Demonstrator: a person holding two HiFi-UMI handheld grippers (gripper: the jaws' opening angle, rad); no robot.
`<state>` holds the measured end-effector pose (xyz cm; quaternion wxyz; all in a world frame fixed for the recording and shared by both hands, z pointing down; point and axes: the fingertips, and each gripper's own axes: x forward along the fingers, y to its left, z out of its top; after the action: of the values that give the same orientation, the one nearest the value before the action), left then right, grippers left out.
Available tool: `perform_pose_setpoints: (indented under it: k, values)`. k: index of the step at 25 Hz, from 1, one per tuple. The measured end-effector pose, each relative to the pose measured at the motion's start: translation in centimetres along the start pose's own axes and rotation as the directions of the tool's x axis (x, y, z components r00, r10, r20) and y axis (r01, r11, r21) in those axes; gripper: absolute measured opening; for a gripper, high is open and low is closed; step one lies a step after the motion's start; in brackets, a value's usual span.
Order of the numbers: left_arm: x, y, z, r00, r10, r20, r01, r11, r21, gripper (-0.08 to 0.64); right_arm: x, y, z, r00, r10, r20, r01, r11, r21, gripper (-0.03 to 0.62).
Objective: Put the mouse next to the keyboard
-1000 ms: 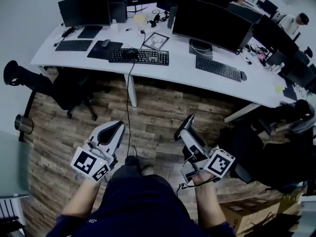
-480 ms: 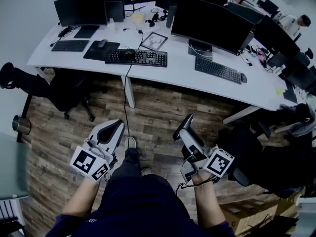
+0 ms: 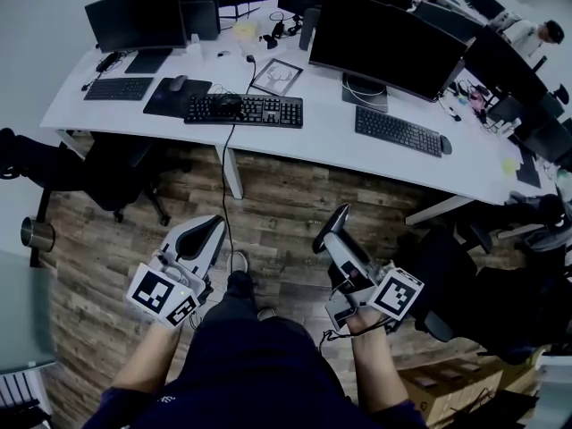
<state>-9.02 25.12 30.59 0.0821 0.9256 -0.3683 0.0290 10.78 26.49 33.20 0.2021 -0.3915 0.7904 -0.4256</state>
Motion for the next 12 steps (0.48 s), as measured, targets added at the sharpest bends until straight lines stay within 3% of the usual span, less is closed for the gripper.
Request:
perform_pose_setpoints:
  k: [12]
  values:
    - [4.2,6.6,-0.1,0.999,-0.039,-0.026,0.038,0.999,-0.03,0.037,6.8,-2.3,1.9,0.999,-0.038,0.001,0.038,0.999,0.011,0.258]
